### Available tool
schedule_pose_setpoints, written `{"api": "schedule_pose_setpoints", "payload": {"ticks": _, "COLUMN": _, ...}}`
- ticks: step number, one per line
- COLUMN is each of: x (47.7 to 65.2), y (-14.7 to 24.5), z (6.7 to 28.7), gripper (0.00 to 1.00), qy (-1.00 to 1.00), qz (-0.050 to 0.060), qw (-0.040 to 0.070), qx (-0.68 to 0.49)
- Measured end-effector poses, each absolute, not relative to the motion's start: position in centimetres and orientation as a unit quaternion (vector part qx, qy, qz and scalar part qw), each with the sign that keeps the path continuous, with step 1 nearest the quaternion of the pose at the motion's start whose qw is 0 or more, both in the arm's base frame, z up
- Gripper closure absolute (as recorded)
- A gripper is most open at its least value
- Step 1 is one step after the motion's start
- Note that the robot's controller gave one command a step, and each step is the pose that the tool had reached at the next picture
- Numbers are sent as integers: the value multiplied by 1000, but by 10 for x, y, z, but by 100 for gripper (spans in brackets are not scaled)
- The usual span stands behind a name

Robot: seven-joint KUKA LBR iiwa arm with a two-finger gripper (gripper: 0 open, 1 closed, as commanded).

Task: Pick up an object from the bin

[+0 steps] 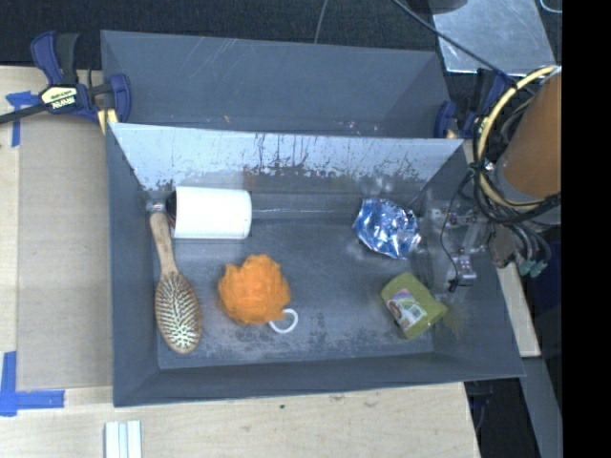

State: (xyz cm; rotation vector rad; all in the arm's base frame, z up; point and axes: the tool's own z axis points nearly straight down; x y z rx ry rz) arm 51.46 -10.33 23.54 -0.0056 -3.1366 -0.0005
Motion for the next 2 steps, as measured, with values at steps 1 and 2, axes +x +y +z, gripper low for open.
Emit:
{"api": "schedule_pose_setpoints", "payload": {"ticks": 1, "x": 482, "y": -63, "z": 186, "gripper": 0, "qy": -996, "qz": -1, "qw": 4, "qx": -92}}
{"api": "schedule_pose_setpoints", "payload": {"ticks": 2, "x": 489, "y": -80, "z": 286, "gripper": 0, "qy": -983, "qz": 0, "qw": -1, "qx": 183}}
